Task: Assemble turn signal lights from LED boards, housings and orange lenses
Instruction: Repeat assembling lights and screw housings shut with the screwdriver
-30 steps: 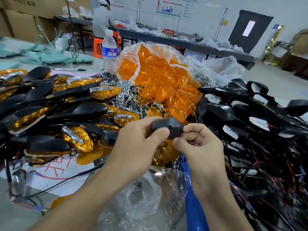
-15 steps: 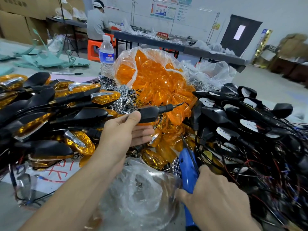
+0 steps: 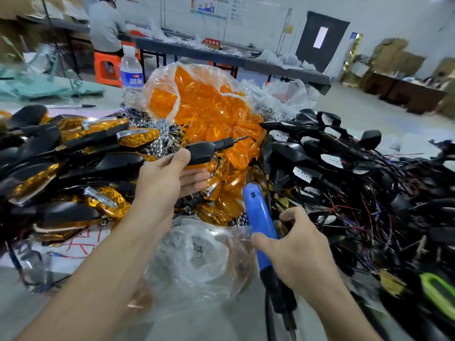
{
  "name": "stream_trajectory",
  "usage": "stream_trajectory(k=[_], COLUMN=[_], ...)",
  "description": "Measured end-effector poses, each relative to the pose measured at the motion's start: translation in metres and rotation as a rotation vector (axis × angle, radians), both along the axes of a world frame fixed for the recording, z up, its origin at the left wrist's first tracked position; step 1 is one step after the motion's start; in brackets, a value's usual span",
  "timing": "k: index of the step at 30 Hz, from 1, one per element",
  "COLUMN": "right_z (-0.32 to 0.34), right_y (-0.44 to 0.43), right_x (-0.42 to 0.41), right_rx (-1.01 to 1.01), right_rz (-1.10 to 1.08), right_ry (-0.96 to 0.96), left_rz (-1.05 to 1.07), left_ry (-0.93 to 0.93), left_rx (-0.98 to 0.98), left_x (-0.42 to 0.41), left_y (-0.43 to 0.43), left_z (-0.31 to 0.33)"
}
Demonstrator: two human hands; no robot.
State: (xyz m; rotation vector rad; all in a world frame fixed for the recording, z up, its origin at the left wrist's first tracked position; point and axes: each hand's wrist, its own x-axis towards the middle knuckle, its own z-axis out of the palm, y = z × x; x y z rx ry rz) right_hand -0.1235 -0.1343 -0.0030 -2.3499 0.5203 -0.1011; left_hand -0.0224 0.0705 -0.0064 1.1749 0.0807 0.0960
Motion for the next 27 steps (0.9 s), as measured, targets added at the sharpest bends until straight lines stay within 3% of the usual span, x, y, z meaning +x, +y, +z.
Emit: stream_trajectory(k=[1,5,8,12,16,19,24,27], right_z=[0.001,0.006,0.004,0.005,0.004,0.008,0.029,0.047], right_y=[-0.005,-0.012,-0.015,-0.014,-0.007,-0.006,-0.012,-0.016], right_x=[0.002,0.005,0.013,0.032,0.054,0.072,0.100,0.118], right_rx=[0.173,1.226,1.563,1.553,1.727,1.825,1.677,1.710], right_rz=[-0.034,0.052,0.218,0.387,0.385,0.521,0.679,0.660], right_ry=[-0.014,-0.048,-0.142,-0.175,-0.227,-0.324,-0.526,-0.637], left_rz=[0.003,0.025,0.037,0.047,0.052,0.077,0.108,0.106], left_ry=[0.003,0.021,0.016,-0.007,-0.016,-0.030,-0.074,-0.073], left_rx=[-0.004,-0.019,-0.015,0.024,0.065,0.122,0.220,0.263], left_x=[0.001,0.004,0.006,0.007,0.008,0.010,0.013,0.014], left_y=[0.000,0.002,0.002,0.001,0.002,0.003,0.001,0.001], left_z=[0.000,-0.003,-0.005,-0.007,-0.009,-0.011,-0.018,-0.021])
